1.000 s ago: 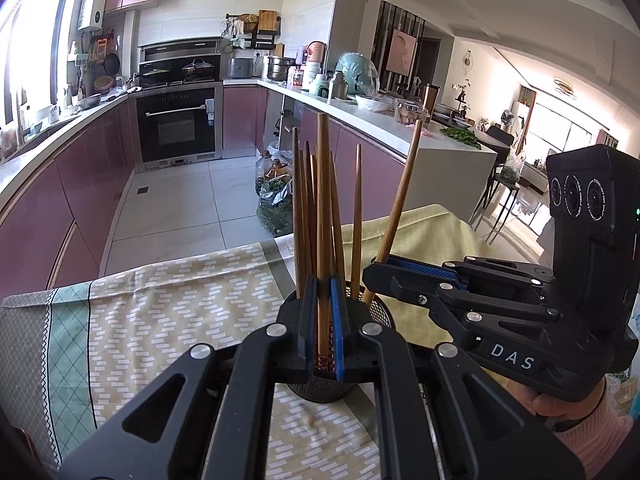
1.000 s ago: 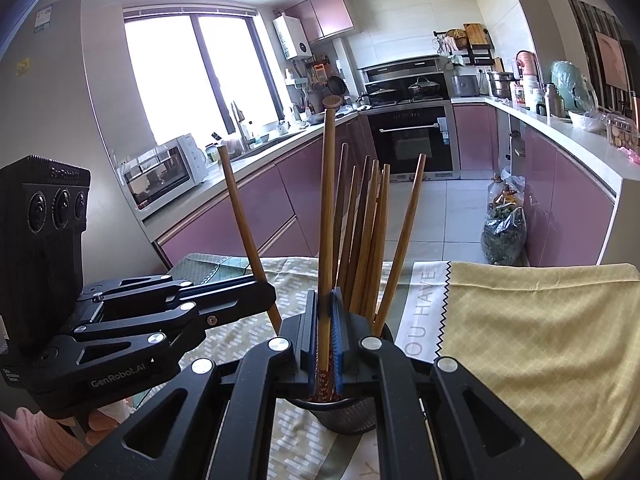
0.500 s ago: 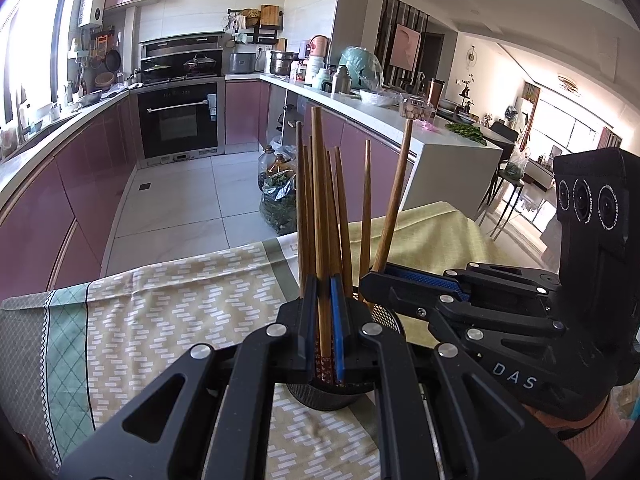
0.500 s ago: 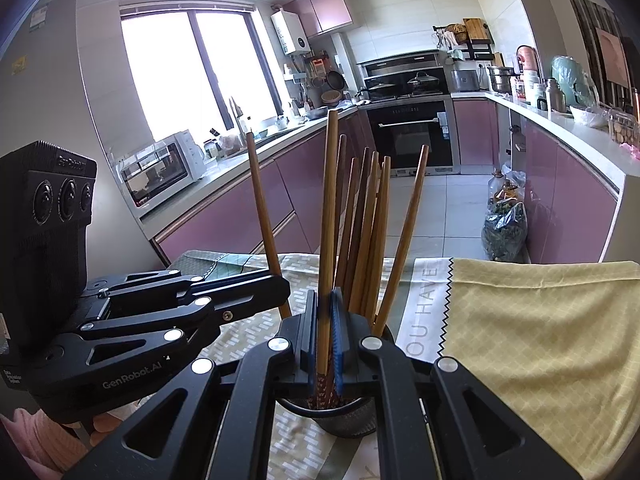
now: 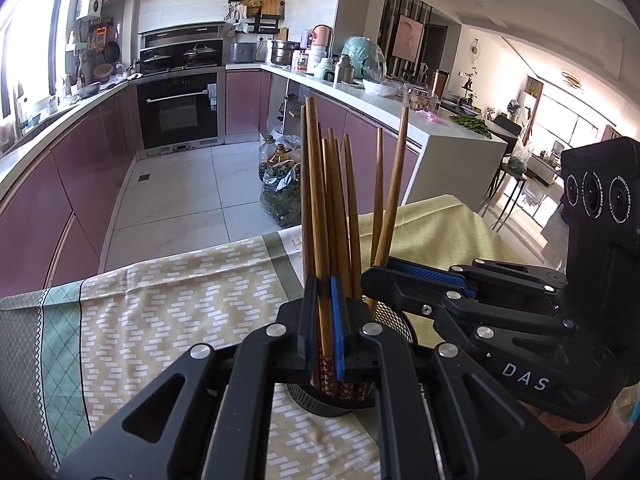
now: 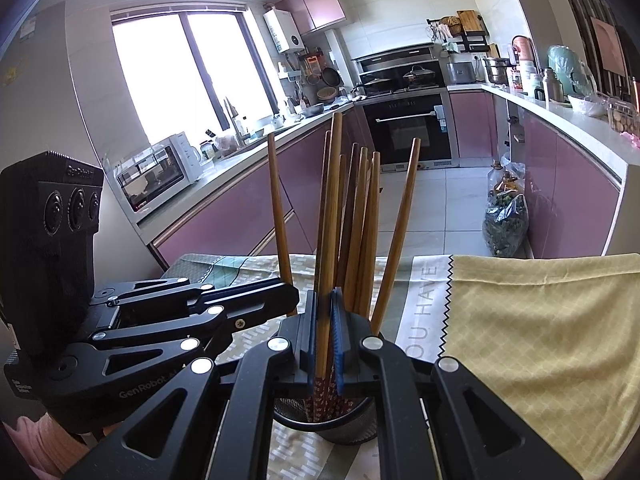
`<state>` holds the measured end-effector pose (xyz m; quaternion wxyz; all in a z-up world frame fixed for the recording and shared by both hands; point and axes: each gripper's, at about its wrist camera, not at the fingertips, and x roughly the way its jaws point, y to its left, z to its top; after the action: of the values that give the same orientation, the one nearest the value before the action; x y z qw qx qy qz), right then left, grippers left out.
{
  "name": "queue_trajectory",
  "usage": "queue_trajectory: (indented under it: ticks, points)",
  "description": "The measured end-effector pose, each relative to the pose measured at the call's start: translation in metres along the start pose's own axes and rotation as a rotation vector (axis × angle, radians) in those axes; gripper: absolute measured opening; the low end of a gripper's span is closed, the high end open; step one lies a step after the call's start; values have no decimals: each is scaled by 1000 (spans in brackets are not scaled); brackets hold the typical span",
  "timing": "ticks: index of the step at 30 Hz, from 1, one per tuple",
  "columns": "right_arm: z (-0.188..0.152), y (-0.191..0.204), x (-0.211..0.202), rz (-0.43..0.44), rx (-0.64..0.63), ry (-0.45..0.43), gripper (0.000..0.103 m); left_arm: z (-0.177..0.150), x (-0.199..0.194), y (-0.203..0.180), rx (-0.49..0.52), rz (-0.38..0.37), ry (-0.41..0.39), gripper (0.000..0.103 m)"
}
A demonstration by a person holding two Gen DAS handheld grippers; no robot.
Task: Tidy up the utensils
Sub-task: 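Open the right gripper while the left gripper opens, releasing both chopsticks into the holder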
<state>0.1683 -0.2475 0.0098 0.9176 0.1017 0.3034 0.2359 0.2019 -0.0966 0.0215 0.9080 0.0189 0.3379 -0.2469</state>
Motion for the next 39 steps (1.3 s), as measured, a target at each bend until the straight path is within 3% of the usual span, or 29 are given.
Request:
queue_trajectory:
  ticks: [19, 29, 31, 33, 36, 38, 39]
  points:
    - [4, -6, 6, 2, 25, 7, 7, -4, 30, 16, -25, -12, 49, 8]
    - [0, -4, 2, 1, 27, 3, 9, -16, 23, 19, -25, -4, 22, 9]
    - [-1, -3, -2, -3, 26, -5, 16, -20, 17, 20, -26, 9, 6, 14]
    - [-2, -2, -5, -14, 24, -14, 26, -25, 9, 21, -29, 27, -16, 26]
    - [-5, 1, -12, -28, 9, -29, 30, -33, -5, 24, -31, 56, -52, 33]
    - [-8, 4, -17, -36, 1, -46, 43, -41, -16, 27, -41, 85, -79, 52]
    - [-10, 5, -20, -40, -3, -56, 51, -45, -22, 29, -47, 103, -96, 54]
